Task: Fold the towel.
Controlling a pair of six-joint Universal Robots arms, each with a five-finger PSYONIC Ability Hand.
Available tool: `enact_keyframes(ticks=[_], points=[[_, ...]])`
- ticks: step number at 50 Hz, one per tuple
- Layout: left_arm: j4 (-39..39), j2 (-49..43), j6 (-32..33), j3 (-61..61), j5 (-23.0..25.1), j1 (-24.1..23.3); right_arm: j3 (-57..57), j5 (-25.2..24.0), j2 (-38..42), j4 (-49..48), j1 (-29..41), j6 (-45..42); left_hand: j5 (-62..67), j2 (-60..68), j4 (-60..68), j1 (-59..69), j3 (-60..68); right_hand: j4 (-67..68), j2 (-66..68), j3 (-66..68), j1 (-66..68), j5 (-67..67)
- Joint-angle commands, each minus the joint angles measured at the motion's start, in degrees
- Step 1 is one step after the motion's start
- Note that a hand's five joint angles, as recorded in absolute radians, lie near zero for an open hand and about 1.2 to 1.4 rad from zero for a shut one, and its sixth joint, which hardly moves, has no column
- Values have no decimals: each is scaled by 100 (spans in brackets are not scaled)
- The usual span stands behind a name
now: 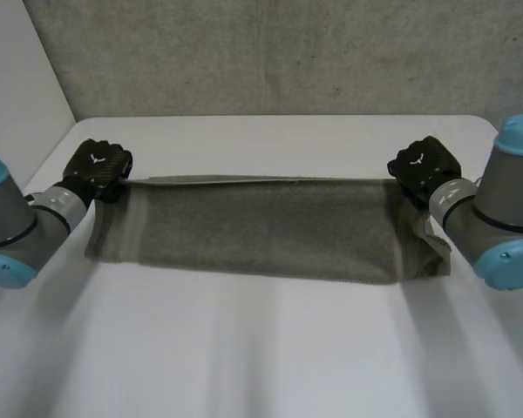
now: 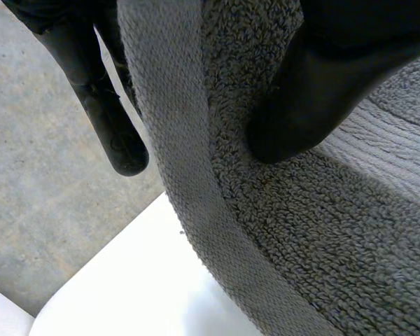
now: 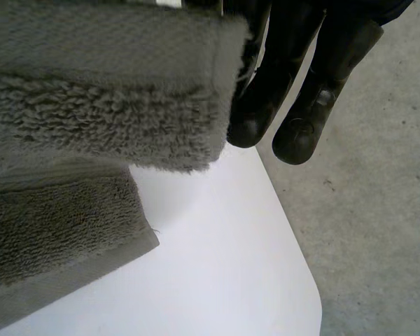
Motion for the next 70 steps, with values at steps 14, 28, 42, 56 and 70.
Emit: enact_keyframes(ticks=[14,28,42,56,70], points=[[-78,-360,-3,467,-254,-213,-968,221,1031,-120,22,-62,-3111,-3670,-3784,-3218,-3657,-6665,-6671,-6607,-6568,-6774],[-342,500,-30,195,-702,-248,-907,-1220,292,-1421,-75,-71,-3692,-4250,-4365,-3799,-4237,-6665,-6671,-6607,-6568,-6774],[-298,1555,-302,-991,-693,-204,-968,-1317,125,-1245,-277,88,-3759,-4318,-4432,-3867,-4305,-6665,-6671,-6607,-6568,-6774],[-237,1890,-1171,-1686,-676,-230,92,-43,-822,1646,-84,570,-3743,-4301,-4416,-3850,-4288,-6665,-6671,-6607,-6568,-6774],[-87,1969,-1586,-2109,-676,-327,2239,10,-1281,136,-13,1555,-3742,-4301,-4416,-3850,-4288,-5816,-5823,-5759,-5720,-5926]])
